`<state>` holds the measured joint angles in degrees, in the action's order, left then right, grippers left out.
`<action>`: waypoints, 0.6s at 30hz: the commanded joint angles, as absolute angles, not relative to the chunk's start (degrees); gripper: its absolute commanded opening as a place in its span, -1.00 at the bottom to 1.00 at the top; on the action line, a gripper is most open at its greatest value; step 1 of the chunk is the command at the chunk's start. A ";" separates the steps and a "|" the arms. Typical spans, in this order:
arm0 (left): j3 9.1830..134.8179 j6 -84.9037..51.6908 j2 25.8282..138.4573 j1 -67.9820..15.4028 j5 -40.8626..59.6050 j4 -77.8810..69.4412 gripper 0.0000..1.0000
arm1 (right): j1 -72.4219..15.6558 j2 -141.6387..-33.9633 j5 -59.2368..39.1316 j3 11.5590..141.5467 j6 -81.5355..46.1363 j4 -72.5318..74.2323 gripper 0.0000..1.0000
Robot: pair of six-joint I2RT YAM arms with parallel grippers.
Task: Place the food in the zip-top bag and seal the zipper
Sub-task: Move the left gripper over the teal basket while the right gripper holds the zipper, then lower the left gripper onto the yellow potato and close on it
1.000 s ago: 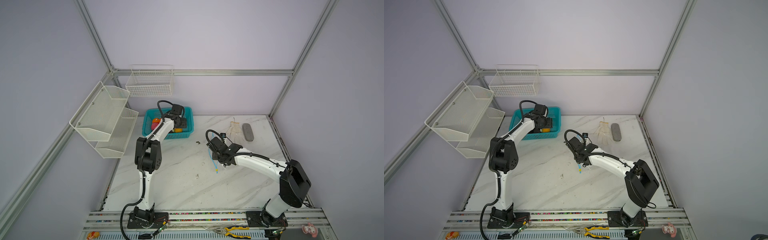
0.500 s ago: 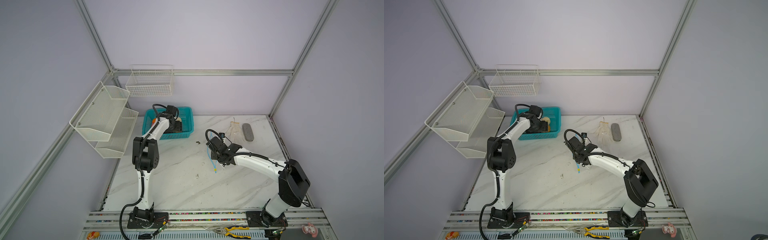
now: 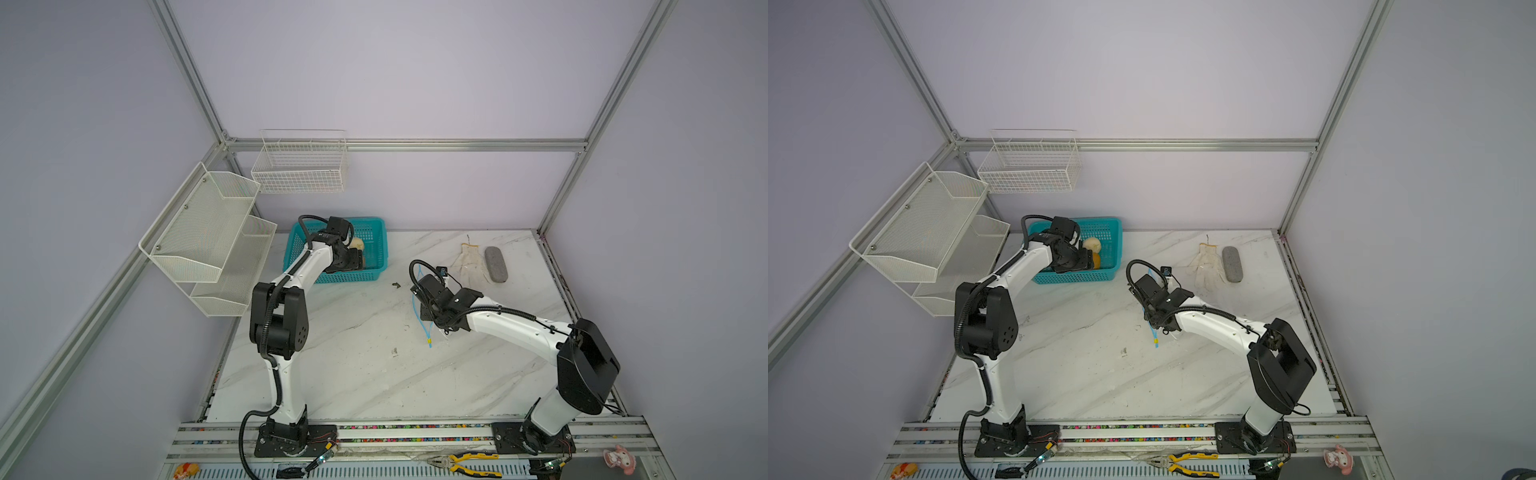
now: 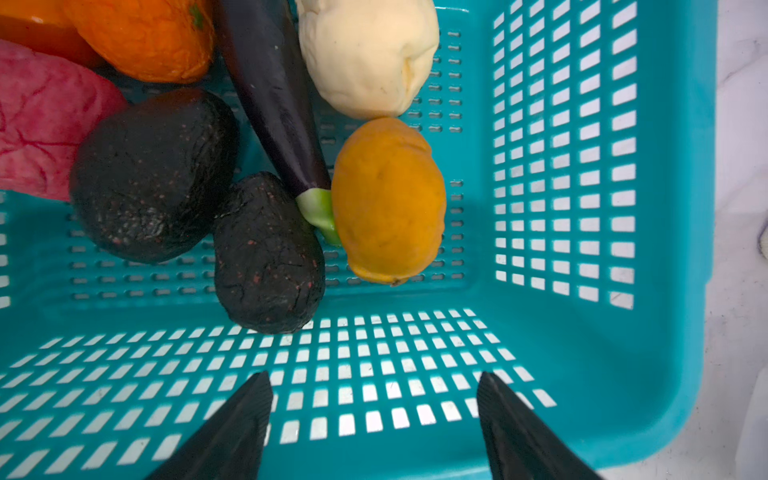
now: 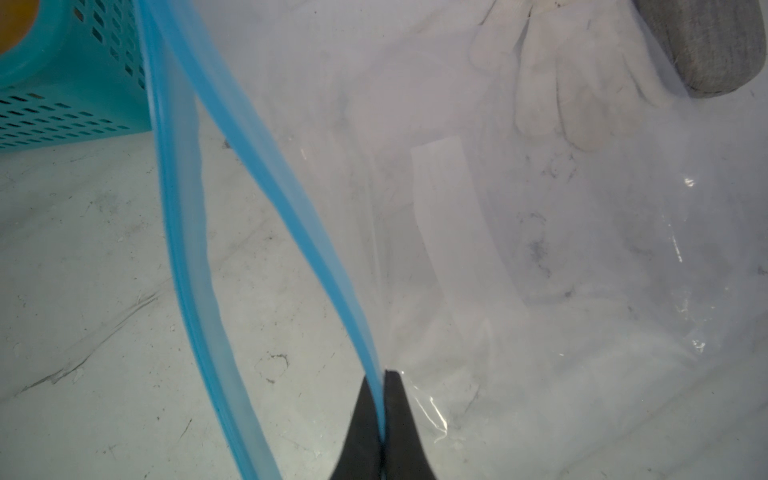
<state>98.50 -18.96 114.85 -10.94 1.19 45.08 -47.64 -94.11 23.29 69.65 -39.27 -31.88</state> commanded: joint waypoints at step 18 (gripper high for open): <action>93.21 -23.47 108.25 -13.49 2.22 47.46 0.49 | -48.77 -95.79 22.85 72.14 -39.84 -30.94 -1.00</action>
<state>88.03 -22.13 108.38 -12.43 3.84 44.36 -48.38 -94.48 22.92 70.11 -39.29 -31.42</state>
